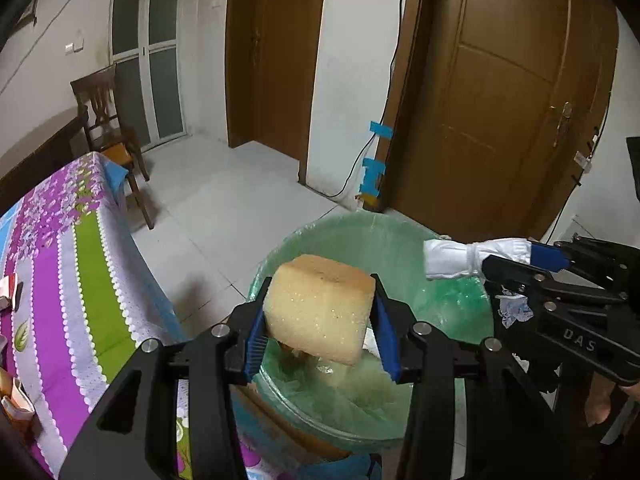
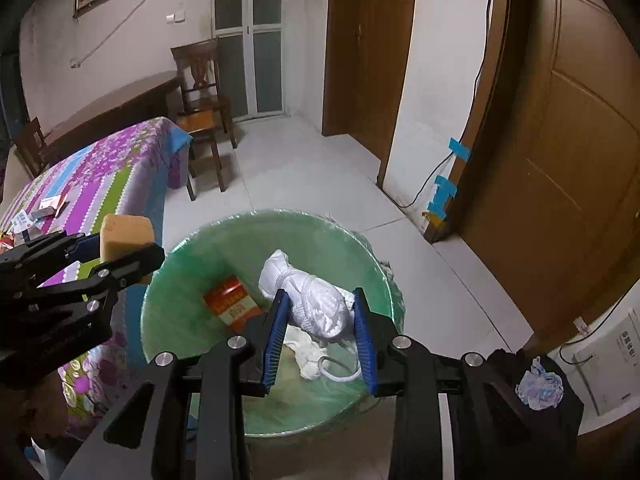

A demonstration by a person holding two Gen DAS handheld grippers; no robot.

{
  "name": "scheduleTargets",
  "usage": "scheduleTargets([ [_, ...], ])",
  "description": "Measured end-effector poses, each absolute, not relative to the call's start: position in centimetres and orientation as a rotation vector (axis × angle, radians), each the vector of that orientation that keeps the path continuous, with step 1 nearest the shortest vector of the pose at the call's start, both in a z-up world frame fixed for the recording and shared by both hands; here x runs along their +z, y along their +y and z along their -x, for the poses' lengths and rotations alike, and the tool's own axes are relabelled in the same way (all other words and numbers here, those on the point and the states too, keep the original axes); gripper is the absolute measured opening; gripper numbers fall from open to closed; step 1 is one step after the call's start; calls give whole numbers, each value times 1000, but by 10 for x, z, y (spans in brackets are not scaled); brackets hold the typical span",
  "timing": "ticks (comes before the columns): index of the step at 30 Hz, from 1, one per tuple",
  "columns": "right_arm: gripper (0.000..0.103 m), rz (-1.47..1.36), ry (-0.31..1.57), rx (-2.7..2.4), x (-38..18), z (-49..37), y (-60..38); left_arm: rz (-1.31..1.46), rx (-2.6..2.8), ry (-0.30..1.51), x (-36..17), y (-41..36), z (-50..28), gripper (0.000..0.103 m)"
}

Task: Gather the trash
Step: 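Carry the cake and bag to the green basin and release both, then move both tools back over the table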

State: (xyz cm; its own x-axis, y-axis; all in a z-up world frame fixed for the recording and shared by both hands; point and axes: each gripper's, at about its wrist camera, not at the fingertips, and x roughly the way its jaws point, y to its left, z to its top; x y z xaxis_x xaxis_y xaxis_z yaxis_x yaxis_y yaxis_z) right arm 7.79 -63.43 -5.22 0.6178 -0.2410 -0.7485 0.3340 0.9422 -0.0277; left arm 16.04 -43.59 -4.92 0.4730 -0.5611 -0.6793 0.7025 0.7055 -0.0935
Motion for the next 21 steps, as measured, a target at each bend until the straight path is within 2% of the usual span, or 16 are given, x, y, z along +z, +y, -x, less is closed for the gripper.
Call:
scheduleTargets([
  [16, 34, -119, 850, -331, -58, -87, -625, -223, -780, 750, -47, -445, -161, 45],
  [17, 35, -122, 848, -329, -58, -85, -627, -227, -775, 749, -47, -445, -162, 46],
  [18, 44, -124, 844, -334, -58, -85, -627, -227, -773, 755, -48, -445, -163, 48],
  [19, 59, -129, 837, -338, -58, -83, -628, -226, -773, 759, -48, -446, -163, 54],
  [21, 62, -138, 822, -346, -57, -81, -628, -229, -758, 754, -49, -445, -164, 62],
])
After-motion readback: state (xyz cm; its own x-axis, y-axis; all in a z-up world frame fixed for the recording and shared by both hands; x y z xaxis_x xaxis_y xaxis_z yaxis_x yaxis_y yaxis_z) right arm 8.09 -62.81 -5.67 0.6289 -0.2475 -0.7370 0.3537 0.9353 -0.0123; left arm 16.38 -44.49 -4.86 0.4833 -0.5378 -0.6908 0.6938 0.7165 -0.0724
